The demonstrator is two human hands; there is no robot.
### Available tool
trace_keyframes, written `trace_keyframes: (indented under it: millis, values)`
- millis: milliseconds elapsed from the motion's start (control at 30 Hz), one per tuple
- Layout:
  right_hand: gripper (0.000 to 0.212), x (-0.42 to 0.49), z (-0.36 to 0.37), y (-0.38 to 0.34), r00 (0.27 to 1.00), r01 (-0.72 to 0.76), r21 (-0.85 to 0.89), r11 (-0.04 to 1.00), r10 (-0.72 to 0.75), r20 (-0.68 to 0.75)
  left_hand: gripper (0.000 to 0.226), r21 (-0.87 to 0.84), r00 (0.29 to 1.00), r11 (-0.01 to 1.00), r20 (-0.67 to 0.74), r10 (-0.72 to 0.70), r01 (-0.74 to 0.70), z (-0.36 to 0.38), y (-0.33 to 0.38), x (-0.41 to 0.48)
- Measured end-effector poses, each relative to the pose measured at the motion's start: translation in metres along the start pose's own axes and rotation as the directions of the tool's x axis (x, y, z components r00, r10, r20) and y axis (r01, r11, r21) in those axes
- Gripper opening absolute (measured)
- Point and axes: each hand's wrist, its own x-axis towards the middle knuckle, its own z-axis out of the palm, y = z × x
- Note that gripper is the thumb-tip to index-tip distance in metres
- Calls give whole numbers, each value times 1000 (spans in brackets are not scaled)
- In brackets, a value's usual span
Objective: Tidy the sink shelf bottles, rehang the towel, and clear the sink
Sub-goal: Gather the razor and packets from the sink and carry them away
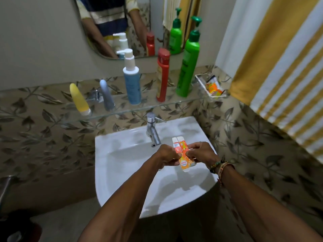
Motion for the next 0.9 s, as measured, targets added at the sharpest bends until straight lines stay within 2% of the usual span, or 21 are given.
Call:
trace_keyframes:
  millis: [100, 233, 333, 433, 533, 633, 800, 900]
  values:
    - [27, -15, -22, -8, 997, 39, 41, 998, -37, -67, 16, 9, 997, 998, 38, 61, -61, 17, 23, -9]
    - [33, -26, -49, -29, 964, 157, 97, 983, -131, -232, 12, -51, 979, 979, 48, 198, -195, 36, 61, -21]
    - [34, -33, -68, -57, 917, 261, 132, 956, -202, -345, 21, -147, 955, 944, -26, 296, -296, 49, 91, -30]
    - [34, -33, -81, -91, 881, 351, 123, 928, -283, -380, 30, -166, 907, 893, -141, 397, -417, 57, 120, -36]
    - [33, -32, -87, -124, 841, 417, 113, 902, -336, -423, 23, -125, 842, 843, -229, 489, -523, 60, 147, -39]
    - [32, -30, -90, -150, 773, 490, 49, 870, -408, -486, 18, -94, 803, 813, -259, 537, -575, 63, 170, -42]
    - [27, -17, -97, -173, 688, 479, -37, 877, -402, -604, 26, -81, 765, 778, -265, 586, -623, 73, 199, -45]
    - [25, -6, -101, -182, 670, 450, -52, 891, -375, -640, 34, -69, 755, 773, -287, 590, -631, 77, 211, -39]
